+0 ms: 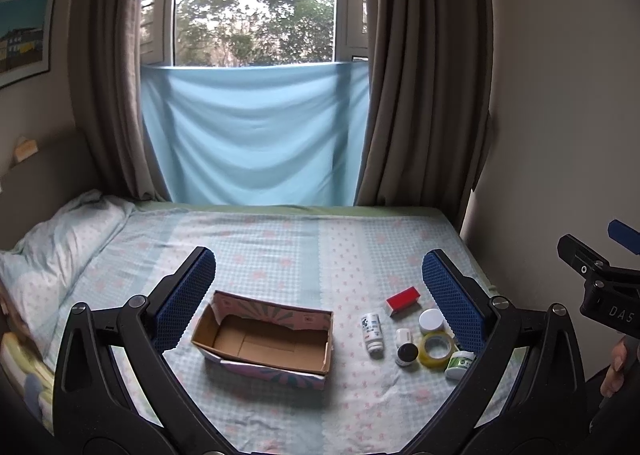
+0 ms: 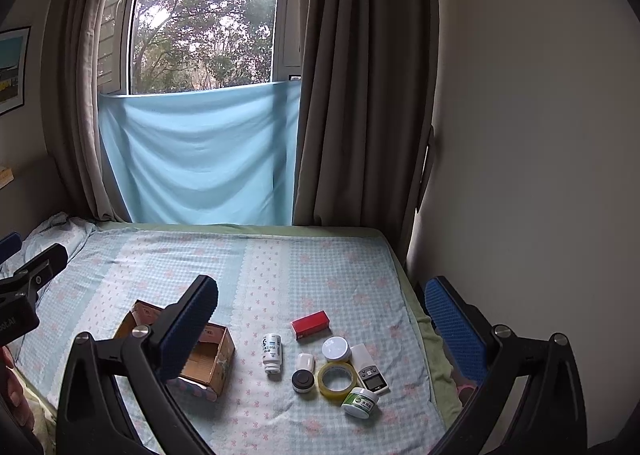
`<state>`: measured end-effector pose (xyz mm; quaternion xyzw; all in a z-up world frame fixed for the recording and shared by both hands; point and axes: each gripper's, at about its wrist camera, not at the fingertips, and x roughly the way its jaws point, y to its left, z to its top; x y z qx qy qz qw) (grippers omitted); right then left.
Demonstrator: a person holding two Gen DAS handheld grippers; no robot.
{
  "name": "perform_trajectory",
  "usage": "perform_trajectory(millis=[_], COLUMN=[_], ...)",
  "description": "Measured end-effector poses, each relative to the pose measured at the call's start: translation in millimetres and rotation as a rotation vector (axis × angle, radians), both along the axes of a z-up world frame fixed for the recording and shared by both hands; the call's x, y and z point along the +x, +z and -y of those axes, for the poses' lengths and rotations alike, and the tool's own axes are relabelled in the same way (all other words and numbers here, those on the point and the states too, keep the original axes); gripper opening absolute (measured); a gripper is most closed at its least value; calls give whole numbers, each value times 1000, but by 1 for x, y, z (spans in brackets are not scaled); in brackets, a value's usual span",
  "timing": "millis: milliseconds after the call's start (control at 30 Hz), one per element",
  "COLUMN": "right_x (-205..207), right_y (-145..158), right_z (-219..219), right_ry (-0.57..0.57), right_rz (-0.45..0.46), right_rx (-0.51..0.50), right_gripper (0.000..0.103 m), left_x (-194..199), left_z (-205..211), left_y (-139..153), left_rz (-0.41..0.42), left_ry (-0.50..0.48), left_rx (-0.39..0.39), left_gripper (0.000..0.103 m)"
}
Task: Organize rigid objects
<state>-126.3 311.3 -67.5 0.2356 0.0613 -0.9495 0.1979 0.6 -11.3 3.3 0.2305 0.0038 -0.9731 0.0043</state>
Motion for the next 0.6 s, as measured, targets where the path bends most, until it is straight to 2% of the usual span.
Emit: perform_trajectory(millis=[600], right_x=[-2], right_y=[0], right_z=[2], right_ry=[2], right_rz=[-4], right_rx=[-4], right_gripper=[103], left_x=[-1], left_z=[1], left_y=[-1], left_rz=[-5], left_ry=[4], left_rx=[-3], left_gripper=[103])
